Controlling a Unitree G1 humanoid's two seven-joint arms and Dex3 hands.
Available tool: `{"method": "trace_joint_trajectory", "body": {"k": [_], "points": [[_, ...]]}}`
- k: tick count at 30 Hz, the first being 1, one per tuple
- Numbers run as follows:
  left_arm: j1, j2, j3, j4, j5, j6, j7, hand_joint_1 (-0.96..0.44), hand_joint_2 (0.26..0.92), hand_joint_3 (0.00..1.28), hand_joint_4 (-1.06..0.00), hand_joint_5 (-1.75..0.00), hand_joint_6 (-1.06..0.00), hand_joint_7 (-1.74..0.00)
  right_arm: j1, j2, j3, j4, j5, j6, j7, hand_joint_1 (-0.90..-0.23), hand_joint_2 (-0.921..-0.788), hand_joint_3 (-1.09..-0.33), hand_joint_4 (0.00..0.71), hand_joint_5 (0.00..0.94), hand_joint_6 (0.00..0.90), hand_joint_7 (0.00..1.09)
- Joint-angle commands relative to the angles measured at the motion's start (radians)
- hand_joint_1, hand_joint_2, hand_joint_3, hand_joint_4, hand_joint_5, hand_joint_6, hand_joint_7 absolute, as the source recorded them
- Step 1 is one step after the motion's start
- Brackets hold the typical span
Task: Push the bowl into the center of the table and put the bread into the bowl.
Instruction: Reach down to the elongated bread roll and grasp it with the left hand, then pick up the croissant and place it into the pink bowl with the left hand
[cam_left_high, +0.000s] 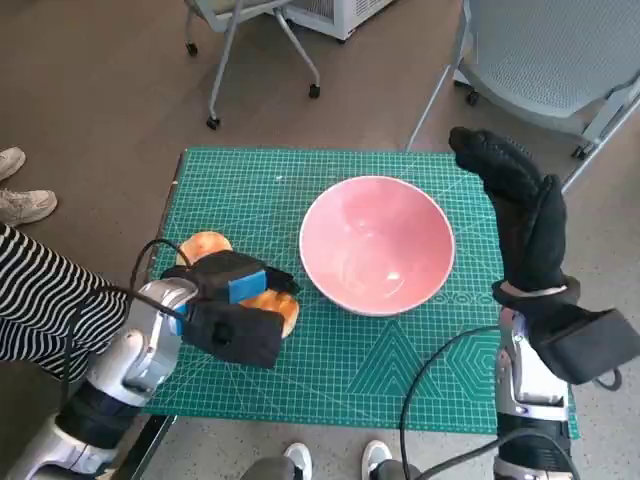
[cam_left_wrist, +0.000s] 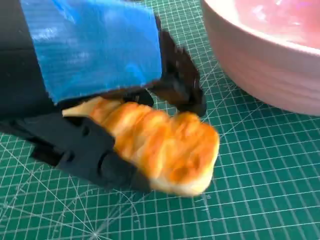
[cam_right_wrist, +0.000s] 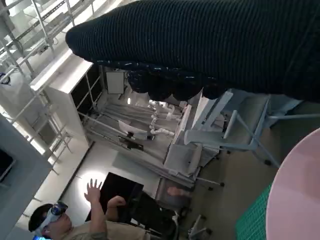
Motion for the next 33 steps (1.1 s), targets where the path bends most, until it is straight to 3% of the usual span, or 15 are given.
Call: {"method": "trace_joint_trajectory", "body": {"k": [1,10,19,26,33], "points": [[0.016,0.031,0.037,-0.030,-0.029,-0.014,-0.030,0.00,0.905,0.04,-0.75,-1.07,-0.68,-1.10,0.027,-0.007,0.001,-0.001,0.005,0.019,0.006,-0.751,-0.921,-0.735,0.256,0.000,0.113,0.57],[0.014,0.068,0.185,-0.258,-0.136,0.051,-0.120,0.00,0.909,0.03,-0.76,-1.08,-0.67,-1.14,0.027,-0.002,0.002,0.001,0.012,0.021,0.009,-0.752,-0.921,-0.732,0.250,0.000,0.113,0.57],[-0.047,0.046,0.320,-0.398,-0.259,0.057,-0.097,0.00,0.901,0.03,-0.80,-1.02,-0.68,-1.15,0.025,0.003,0.001,0.008,0.019,0.018,0.010,-0.752,-0.921,-0.729,0.246,0.000,0.113,0.57],[-0.163,0.001,0.301,-0.413,-0.255,0.042,-0.057,0.00,0.889,0.03,-0.83,-0.98,-0.71,-1.12,0.028,0.006,-0.001,0.011,0.023,0.016,0.010,-0.749,-0.921,-0.729,0.245,0.000,0.113,0.57],[-0.292,-0.098,0.207,-0.271,-0.212,-0.073,0.036,0.00,0.889,0.03,-0.83,-1.00,-0.71,-1.10,0.032,0.009,0.000,0.010,0.022,0.013,0.007,-0.748,-0.921,-0.729,0.245,0.000,0.113,0.57]]}}
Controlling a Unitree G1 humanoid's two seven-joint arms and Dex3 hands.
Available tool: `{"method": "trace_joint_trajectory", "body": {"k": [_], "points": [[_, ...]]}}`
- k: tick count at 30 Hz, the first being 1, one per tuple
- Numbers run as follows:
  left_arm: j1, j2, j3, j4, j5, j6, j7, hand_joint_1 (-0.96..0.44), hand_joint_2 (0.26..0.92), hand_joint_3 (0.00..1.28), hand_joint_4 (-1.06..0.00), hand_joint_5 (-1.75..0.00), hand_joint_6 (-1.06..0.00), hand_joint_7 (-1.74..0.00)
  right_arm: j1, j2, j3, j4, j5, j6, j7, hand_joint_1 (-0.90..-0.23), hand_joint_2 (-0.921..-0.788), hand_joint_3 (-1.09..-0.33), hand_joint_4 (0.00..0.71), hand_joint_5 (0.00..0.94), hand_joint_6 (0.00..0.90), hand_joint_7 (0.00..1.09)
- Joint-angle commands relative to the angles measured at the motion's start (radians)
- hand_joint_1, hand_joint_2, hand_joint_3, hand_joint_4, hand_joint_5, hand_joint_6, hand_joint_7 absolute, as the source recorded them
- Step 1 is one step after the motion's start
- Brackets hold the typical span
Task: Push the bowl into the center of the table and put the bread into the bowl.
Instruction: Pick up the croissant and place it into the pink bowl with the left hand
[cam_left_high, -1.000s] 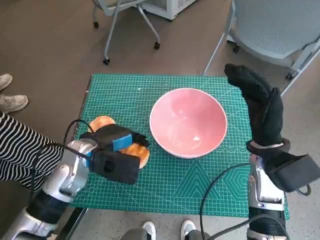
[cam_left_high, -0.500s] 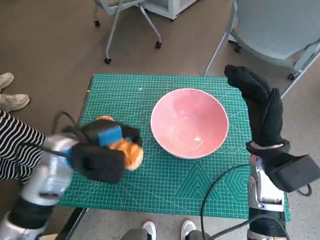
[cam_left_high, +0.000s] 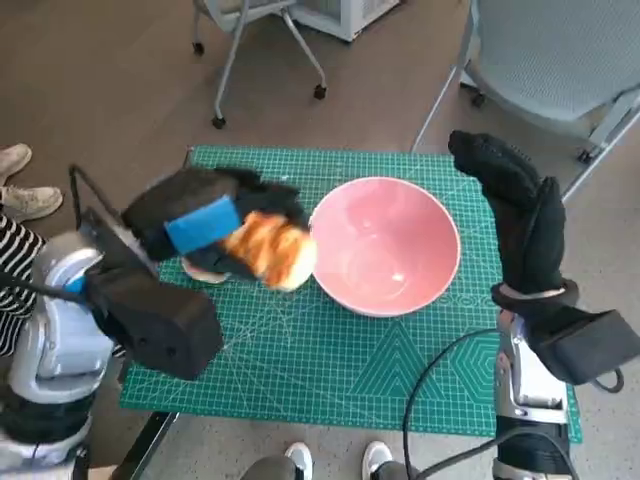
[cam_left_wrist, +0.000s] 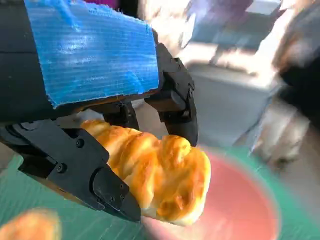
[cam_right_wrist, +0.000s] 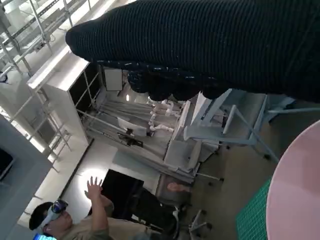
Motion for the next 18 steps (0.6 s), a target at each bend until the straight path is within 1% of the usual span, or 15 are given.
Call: {"method": "trace_joint_trajectory", "body": {"k": [1,4,6,9,12,16,18], "points": [[-0.090,-0.070,-0.077,0.114,0.046,-0.090,0.073,0.00,0.890,0.03,-0.83,-1.01,-0.70,-1.10,0.026,0.006,0.000,0.007,0.015,0.008,0.005,-0.748,-0.921,-0.729,0.245,0.000,0.113,0.57],[-0.139,-0.114,-0.120,0.216,0.080,-0.152,0.124,0.00,0.892,0.03,-0.83,-1.01,-0.69,-1.10,0.029,0.009,0.002,0.001,0.012,0.008,0.002,-0.748,-0.921,-0.730,0.244,0.000,0.112,0.57],[-0.181,-0.150,-0.159,0.325,0.111,-0.203,0.167,0.00,0.894,0.03,-0.84,-1.01,-0.68,-1.11,0.032,0.011,0.004,-0.004,0.009,0.008,-0.001,-0.748,-0.921,-0.731,0.243,0.000,0.111,0.57],[-0.232,-0.196,-0.200,0.470,0.143,-0.251,0.214,0.00,0.907,0.02,-0.82,-1.01,-0.65,-1.15,0.035,0.012,0.003,-0.006,0.007,0.006,-0.003,-0.748,-0.921,-0.732,0.243,0.000,0.109,0.57],[-0.268,-0.231,-0.226,0.568,0.158,-0.262,0.228,0.00,0.916,0.03,-0.80,-1.03,-0.62,-1.19,0.039,0.013,0.002,-0.009,0.003,0.005,-0.008,-0.751,-0.921,-0.731,0.243,0.000,0.109,0.57],[-0.315,-0.283,-0.272,0.690,0.203,-0.245,0.247,0.00,0.919,0.06,-0.76,-1.08,-0.58,-1.23,0.048,0.012,0.000,-0.014,0.007,0.004,-0.007,-0.758,-0.921,-0.730,0.244,0.001,0.109,0.57],[-0.332,-0.308,-0.291,0.759,0.218,-0.263,0.270,0.00,0.920,0.08,-0.74,-1.10,-0.56,-1.25,0.052,0.012,-0.002,-0.015,0.008,0.002,-0.007,-0.761,-0.921,-0.729,0.246,0.002,0.110,0.57]]}}
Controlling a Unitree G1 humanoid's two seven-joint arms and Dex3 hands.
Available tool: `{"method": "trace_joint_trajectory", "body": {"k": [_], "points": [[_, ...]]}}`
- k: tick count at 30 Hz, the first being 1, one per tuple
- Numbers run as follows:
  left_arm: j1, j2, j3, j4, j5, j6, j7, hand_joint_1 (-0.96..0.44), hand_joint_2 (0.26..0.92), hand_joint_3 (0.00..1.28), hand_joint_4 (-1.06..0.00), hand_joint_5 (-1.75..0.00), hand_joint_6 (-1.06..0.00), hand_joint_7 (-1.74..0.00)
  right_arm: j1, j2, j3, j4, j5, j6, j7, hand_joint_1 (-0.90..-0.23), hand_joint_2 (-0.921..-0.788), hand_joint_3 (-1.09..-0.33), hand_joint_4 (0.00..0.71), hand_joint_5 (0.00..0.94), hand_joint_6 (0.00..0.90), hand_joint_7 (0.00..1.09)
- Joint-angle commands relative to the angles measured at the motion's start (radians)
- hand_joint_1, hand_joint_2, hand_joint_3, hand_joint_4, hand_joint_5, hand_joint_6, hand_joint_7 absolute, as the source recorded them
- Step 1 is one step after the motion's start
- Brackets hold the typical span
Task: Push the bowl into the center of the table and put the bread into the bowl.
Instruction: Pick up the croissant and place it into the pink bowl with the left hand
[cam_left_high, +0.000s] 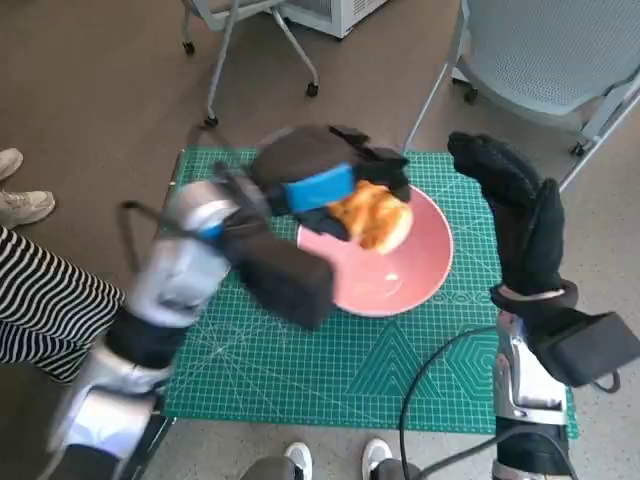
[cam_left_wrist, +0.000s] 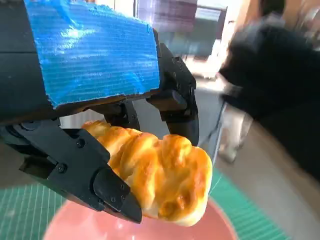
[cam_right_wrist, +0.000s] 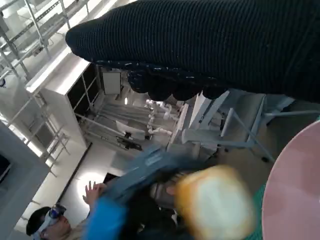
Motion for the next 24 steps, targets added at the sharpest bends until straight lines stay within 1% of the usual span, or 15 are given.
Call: {"method": "trace_joint_trajectory", "body": {"k": [1,6,8,9,10,11,13,14,17,20,22,24], "points": [[-0.063,-0.055,-0.046,0.147,0.041,-0.030,0.052,0.00,0.920,0.08,-0.73,-1.10,-0.56,-1.25,0.034,0.005,-0.004,-0.003,0.009,0.004,-0.004,-0.761,-0.921,-0.728,0.248,0.003,0.110,0.57],[-0.095,-0.101,-0.074,0.297,0.053,-0.083,0.092,0.00,0.920,0.10,-0.70,-1.13,-0.55,-1.27,0.043,0.006,-0.006,-0.011,0.012,0.004,-0.005,-0.759,-0.921,-0.726,0.254,0.005,0.112,0.57],[-0.104,-0.117,-0.087,0.344,0.060,-0.077,0.085,0.00,0.920,0.10,-0.69,-1.13,-0.55,-1.28,0.046,0.006,-0.007,-0.018,0.010,0.006,-0.007,-0.759,-0.921,-0.725,0.254,0.005,0.112,0.57],[-0.106,-0.123,-0.091,0.362,0.061,-0.072,0.079,0.07,0.921,0.14,-0.65,-1.21,-0.48,-1.17,0.047,0.006,-0.007,-0.021,0.009,0.007,-0.009,-0.754,-0.921,-0.725,0.255,0.005,0.113,0.57],[-0.108,-0.127,-0.094,0.375,0.062,-0.071,0.076,0.17,0.921,0.18,-0.58,-1.30,-0.43,-0.96,0.048,0.007,-0.007,-0.023,0.008,0.007,-0.010,-0.748,-0.921,-0.725,0.255,0.005,0.113,0.57],[-0.106,-0.128,-0.094,0.382,0.059,-0.064,0.066,0.20,0.921,0.20,-0.55,-1.33,-0.42,-0.88,0.049,0.007,-0.007,-0.025,0.008,0.008,-0.010,-0.746,-0.921,-0.725,0.255,0.005,0.113,0.57],[-0.097,-0.123,-0.093,0.375,0.050,-0.037,0.025,0.03,0.856,0.14,-0.33,-0.64,-0.33,-0.48,0.052,0.005,-0.009,-0.030,0.006,0.009,-0.013,-0.737,-0.921,-0.724,0.257,0.006,0.115,0.57],[-0.092,-0.116,-0.093,0.361,0.046,-0.020,-0.002,-0.03,0.840,0.11,-0.25,-0.41,-0.29,-0.33,0.053,0.004,-0.010,-0.033,0.005,0.011,-0.014,-0.733,-0.921,-0.724,0.257,0.006,0.116,0.57],[-0.086,-0.100,-0.091,0.324,0.043,0.009,-0.056,-0.12,0.816,0.06,-0.13,-0.13,-0.23,-0.15,0.056,0.001,-0.012,-0.040,0.004,0.013,-0.017,-0.727,-0.921,-0.723,0.258,0.006,0.118,0.56],[-0.072,-0.064,-0.074,0.255,0.027,0.029,-0.117,-0.19,0.804,0.04,-0.06,-0.04,-0.20,-0.07,0.055,-0.002,-0.016,-0.041,0.005,0.015,-0.018,-0.721,-0.921,-0.722,0.258,0.005,0.120,0.56],[-0.061,-0.047,-0.063,0.219,0.016,0.037,-0.140,-0.23,0.799,0.03,-0.03,-0.02,-0.19,-0.06,0.056,-0.002,-0.016,-0.044,0.006,0.016,-0.019,-0.719,-0.921,-0.721,0.257,0.005,0.121,0.56],[-0.034,-0.011,-0.028,0.158,-0.022,0.025,-0.165,-0.25,0.795,0.02,-0.02,-0.01,-0.19,-0.04,0.057,-0.003,-0.017,-0.046,0.006,0.016,-0.019,-0.718,-0.921,-0.721,0.257,0.004,0.122,0.56]]}}
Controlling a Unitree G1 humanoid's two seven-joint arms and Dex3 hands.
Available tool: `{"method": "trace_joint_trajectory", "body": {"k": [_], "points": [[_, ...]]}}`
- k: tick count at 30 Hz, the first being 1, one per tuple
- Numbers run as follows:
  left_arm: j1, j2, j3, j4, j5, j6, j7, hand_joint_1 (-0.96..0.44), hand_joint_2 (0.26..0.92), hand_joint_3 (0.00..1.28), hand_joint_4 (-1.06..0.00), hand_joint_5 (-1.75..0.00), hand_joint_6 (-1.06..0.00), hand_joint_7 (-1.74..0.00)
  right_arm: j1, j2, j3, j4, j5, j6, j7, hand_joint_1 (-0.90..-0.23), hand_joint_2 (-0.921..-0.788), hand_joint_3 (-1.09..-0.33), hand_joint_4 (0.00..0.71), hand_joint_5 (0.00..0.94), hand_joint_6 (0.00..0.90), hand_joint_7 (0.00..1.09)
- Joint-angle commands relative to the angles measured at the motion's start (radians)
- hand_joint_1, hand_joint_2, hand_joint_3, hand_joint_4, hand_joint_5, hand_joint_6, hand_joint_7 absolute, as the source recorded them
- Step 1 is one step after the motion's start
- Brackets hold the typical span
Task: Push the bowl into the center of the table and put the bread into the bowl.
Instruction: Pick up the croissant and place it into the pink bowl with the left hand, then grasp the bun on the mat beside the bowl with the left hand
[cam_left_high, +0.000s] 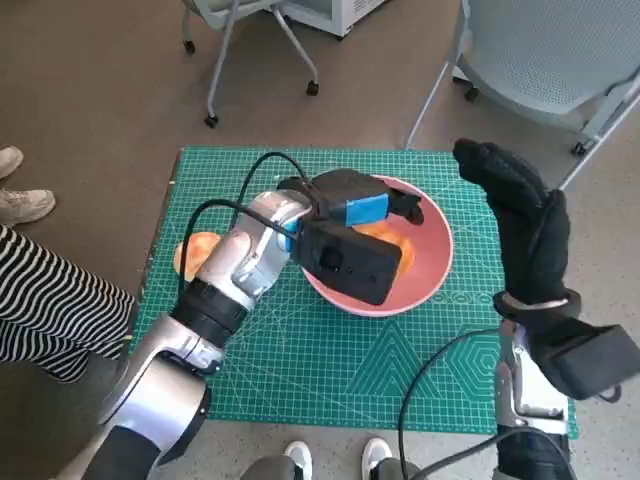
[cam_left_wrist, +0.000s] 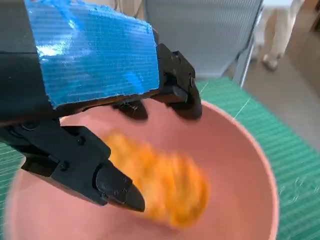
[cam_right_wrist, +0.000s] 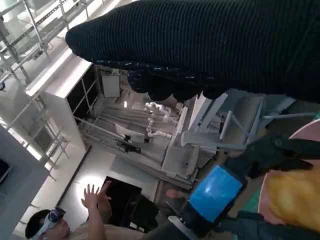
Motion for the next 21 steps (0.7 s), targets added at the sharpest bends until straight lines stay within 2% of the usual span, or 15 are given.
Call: {"method": "trace_joint_trajectory", "body": {"k": [1,13,21], "points": [[0.048,0.080,0.070,-0.135,-0.076,-0.007,-0.062,-0.27,0.792,0.02,-0.01,-0.01,-0.19,-0.04,0.024,-0.002,-0.008,-0.005,0.008,0.016,-0.008,-0.718,-0.921,-0.720,0.256,0.004,0.123,0.56],[0.203,0.336,0.308,-0.432,-0.287,-0.051,-0.173,-0.28,0.774,0.00,0.00,0.00,-0.19,-0.03,0.025,-0.008,-0.013,-0.001,0.019,0.017,0.003,-0.725,-0.921,-0.718,0.255,0.003,0.128,0.55],[0.280,0.487,0.403,-0.507,-0.282,-0.025,-0.173,-0.33,0.781,0.01,-0.01,0.00,-0.20,-0.03,0.013,-0.013,-0.018,0.013,0.034,0.012,0.017,-0.721,-0.921,-0.717,0.252,0.001,0.132,0.54]]}}
